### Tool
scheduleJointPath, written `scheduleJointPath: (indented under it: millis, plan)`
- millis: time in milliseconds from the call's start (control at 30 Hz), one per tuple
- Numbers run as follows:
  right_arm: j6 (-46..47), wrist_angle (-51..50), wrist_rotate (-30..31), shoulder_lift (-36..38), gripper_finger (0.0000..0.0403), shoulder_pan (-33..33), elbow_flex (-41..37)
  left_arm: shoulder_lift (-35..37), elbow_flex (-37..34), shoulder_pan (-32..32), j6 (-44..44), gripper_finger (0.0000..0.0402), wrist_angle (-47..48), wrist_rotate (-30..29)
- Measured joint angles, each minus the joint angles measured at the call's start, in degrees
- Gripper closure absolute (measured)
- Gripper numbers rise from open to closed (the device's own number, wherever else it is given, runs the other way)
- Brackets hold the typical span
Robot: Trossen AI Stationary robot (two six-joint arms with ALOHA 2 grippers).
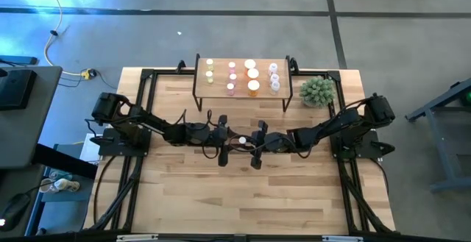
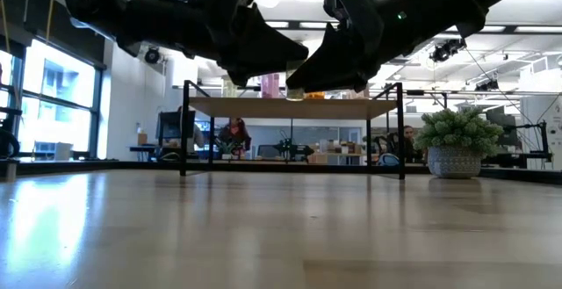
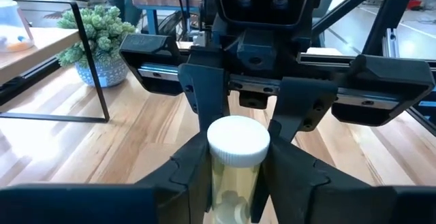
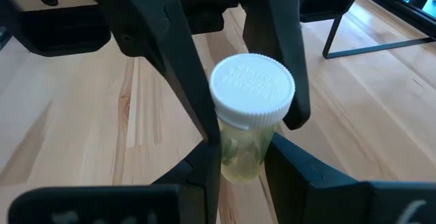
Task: Pick and place medicine bottles onto shelf by color
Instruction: Put the green pill bottle aligned with the other green pill bottles on the shelf
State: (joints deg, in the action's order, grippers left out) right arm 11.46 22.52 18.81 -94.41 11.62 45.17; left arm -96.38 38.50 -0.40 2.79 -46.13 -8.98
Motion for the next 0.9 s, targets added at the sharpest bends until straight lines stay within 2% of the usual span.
scheduleJointPath:
  millis: [167,467,900]
  plan:
    - [0.0,0.0,0.0,0.0,0.0321,0.0,0.0,0.0,0.0,0.0,0.0,0.0298,0.0,0.0]
    - [0.0,0.0,0.0,0.0,0.0308,0.0,0.0,0.0,0.0,0.0,0.0,0.0297,0.0,0.1]
    - [1.6,-2.4,0.1,2.1,0.0187,0.0,0.0,0.0,0.0,0.0,0.5,0.0296,-0.1,-0.7]
